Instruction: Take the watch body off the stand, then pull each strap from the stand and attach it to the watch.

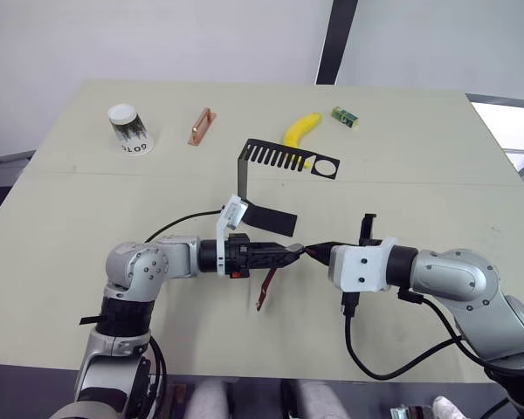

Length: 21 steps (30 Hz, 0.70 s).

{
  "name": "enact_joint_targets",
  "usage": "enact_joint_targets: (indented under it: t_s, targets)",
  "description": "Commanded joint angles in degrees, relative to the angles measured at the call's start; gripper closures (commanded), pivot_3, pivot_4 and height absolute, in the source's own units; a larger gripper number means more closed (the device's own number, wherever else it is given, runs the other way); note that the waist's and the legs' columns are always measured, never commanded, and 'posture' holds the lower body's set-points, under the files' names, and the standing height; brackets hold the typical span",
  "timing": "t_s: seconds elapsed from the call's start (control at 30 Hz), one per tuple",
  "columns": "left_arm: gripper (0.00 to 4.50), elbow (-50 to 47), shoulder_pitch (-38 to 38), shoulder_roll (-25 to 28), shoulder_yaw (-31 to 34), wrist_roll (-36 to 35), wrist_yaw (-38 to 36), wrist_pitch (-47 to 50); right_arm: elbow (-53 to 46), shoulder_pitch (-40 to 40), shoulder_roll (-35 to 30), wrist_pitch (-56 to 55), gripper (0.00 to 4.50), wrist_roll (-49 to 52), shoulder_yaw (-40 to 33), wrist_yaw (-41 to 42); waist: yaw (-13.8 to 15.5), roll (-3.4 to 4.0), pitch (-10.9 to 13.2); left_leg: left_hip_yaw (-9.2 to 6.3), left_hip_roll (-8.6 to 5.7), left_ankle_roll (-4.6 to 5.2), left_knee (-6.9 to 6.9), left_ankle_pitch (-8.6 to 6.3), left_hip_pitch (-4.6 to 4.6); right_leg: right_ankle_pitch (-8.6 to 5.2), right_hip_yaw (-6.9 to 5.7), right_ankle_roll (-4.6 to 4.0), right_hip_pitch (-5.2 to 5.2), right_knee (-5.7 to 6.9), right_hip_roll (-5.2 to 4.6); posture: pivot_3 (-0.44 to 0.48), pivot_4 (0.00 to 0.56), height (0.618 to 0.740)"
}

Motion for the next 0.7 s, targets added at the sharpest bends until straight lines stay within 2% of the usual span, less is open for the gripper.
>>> enact_joint_targets:
  t_s: [0.03,0.7]
  targets:
    - [2.9,-2.7,-0.35,-0.24,0.29,-1.81,0.08,-0.27,-1.41,-0.83,0.5,-0.73,4.5,-0.14,-0.73,-0.32,0.01,0.0,0.0,0.0,0.0,0.0,0.0,0.0,0.0,0.0,0.0,0.0,0.0,0.0,0.0,0.0,0.15,0.74]
    - [2.9,-3.28,-0.35,-0.72,-0.34,-1.56,0.44,-1.08,-0.85,-1.71,0.88,-1.14,4.5,-1.01,0.24,0.09,0.0,0.0,0.0,0.0,0.0,0.0,0.0,0.0,0.0,0.0,0.0,0.0,0.0,0.0,0.0,0.0,0.15,0.74]
